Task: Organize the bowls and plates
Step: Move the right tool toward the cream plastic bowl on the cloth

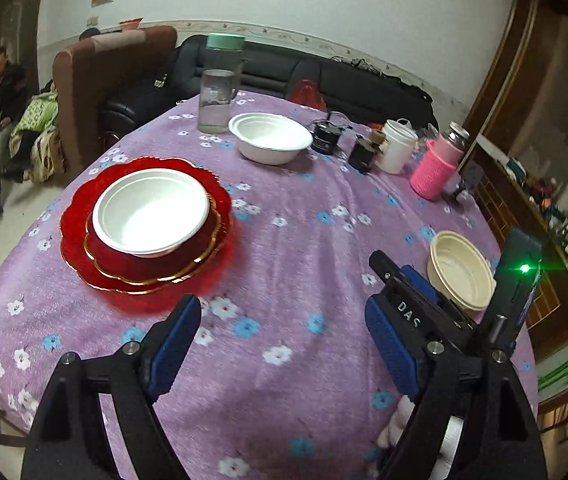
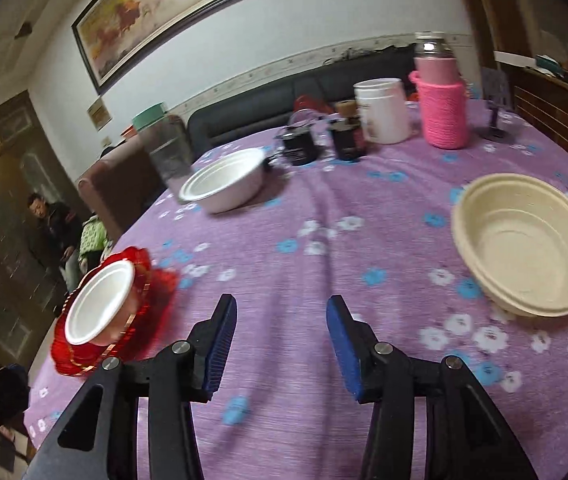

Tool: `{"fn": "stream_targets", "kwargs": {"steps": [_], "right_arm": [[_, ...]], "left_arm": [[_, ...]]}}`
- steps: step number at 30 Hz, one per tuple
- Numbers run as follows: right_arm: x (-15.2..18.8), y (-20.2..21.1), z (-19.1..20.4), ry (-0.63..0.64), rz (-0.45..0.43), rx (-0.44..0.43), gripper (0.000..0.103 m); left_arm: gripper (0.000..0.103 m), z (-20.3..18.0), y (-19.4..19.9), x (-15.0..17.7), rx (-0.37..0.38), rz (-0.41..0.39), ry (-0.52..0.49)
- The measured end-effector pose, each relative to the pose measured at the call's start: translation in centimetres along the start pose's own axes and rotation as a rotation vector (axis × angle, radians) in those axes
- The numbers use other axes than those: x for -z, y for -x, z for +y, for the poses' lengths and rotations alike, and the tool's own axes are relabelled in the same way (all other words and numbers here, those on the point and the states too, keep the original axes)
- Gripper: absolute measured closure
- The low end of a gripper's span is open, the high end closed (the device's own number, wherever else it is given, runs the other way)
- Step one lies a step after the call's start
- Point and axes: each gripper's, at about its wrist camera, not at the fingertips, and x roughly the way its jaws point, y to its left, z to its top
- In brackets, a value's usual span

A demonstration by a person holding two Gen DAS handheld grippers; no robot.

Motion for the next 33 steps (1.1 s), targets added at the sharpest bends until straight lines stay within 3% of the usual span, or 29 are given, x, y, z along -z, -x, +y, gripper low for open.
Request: {"fn": "stream_targets", "kwargs": {"steps": [3,6,9,17,25,28,33], "right_arm": [[0.4,0.5,-1.2,-0.004,-0.035,0.033,0.052],[0.2,1.0,-2.3,-0.051,-0.032,0.004,0.052],[0.5,1.7,-3.6,-0.115,-0.026,-0.015,0.043],[1.6,1.1,-5.8,-0.207,0.065,-0.071,0.042],[2.2,0.3,-4.7,-0.148,0.109,-0.063,0.042],[2.2,0.1,-4.4,-0.118,0.103,-0.045,0.042],[2.6,-1.2,-3.8,-0.081,0.143,0.024,0.042]], "left_arm": [[0.02,-2.3,1.0,0.3,-0.043,-0.025,-0.028],[0.02,-5.0,1.4,0.0,-0.087,-0.03,-0.044],[0.02,-7.8,1.3,-0.7,-0.096,-0.03,-0.047],[0.02,-12.5,1.1,-2.0,-0.109,-0.029,-0.009],[0.02,-12.3,5.7,-5.9,0.021,-0.08,-0.048],[0.02,-10.4,8.4,-5.8,0.049,-0.15,-0.128],[0.02,-5.1,9.8,-4.3,0.185,-0.209,-0.175]]}}
